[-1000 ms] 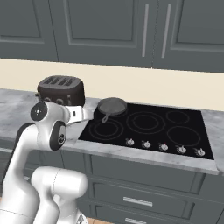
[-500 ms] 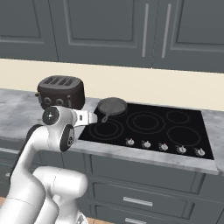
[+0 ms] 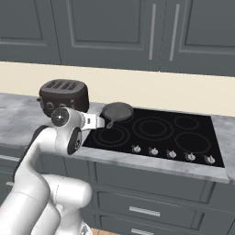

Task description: Move the pot and pan from the stove into the sink.

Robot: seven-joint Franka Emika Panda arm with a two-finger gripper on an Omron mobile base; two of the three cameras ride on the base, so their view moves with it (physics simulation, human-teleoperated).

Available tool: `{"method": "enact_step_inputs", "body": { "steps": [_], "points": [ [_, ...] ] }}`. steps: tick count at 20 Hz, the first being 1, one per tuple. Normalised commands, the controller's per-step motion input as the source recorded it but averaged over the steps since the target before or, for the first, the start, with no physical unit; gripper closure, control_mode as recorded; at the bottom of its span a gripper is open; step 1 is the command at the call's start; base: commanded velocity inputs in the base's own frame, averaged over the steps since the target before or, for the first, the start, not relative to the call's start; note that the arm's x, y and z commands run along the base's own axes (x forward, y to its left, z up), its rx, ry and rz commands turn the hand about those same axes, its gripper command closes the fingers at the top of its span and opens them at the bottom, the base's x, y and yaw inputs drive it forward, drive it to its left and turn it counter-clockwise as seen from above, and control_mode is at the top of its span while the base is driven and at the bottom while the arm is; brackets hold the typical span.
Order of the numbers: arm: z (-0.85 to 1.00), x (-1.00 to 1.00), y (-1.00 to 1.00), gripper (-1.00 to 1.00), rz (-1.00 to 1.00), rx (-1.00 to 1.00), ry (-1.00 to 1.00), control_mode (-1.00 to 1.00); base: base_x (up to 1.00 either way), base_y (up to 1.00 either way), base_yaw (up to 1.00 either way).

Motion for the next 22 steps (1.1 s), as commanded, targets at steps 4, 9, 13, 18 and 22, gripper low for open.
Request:
{"method": "enact_step_inputs", "body": {
  "steps": [4, 9, 13, 18, 22],
  "points": [
    [0.0, 0.36, -0.02, -1.0, 0.0, 0.01, 0.09, -1.0, 0.0, 0.0, 0.0],
    [0.0, 0.5, -0.08, -1.0, 0.0, 0.04, 0.15, -1.0, 0.0, 0.0, 0.0],
    [0.0, 0.29, -0.1, -1.0, 0.0, 0.06, 0.14, -1.0, 0.0, 0.0, 0.0],
    [0.0, 0.24, -0.02, -1.0, 0.0, 0.02, 0.15, -1.0, 0.0, 0.0, 0.0],
    [0.0, 0.09, 0.0, -1.0, 0.0, 0.0, 0.08, -1.0, 0.0, 0.0, 0.0]
  ]
}}
